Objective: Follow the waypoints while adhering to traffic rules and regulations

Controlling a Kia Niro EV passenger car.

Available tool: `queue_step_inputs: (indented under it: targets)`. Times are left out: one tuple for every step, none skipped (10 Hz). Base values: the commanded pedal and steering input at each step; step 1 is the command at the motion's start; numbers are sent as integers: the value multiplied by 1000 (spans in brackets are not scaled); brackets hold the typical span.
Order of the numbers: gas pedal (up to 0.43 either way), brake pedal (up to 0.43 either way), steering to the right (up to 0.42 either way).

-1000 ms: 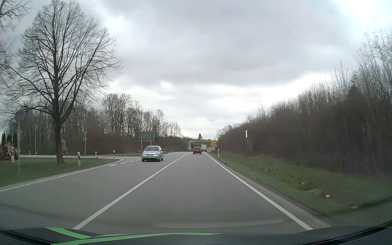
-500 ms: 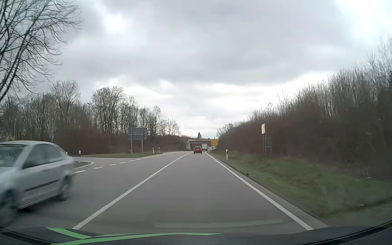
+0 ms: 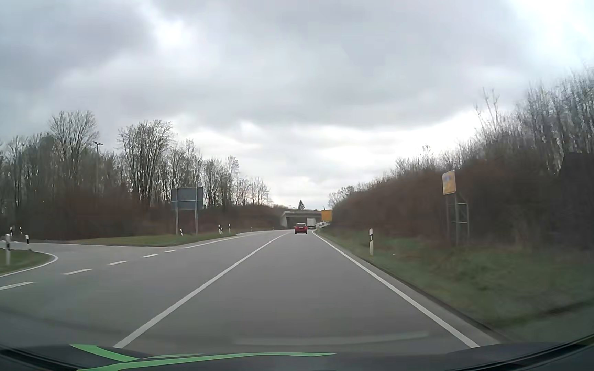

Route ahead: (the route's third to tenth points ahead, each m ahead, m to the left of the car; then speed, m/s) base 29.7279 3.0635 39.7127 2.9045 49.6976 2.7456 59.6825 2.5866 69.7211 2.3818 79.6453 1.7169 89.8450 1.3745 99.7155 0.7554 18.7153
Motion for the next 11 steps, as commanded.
queue_step_inputs:
  targets:
    - [169, 0, 2]
    - [157, 0, 2]
    - [157, 0, 2]
    - [157, 0, 2]
    - [157, 0, 2]
    - [157, 0, 2]
    - [157, 0, 2]
    - [157, 0, 2]
    - [157, 0, 2]
    - [157, 0, 3]
    - [157, 0, 3]
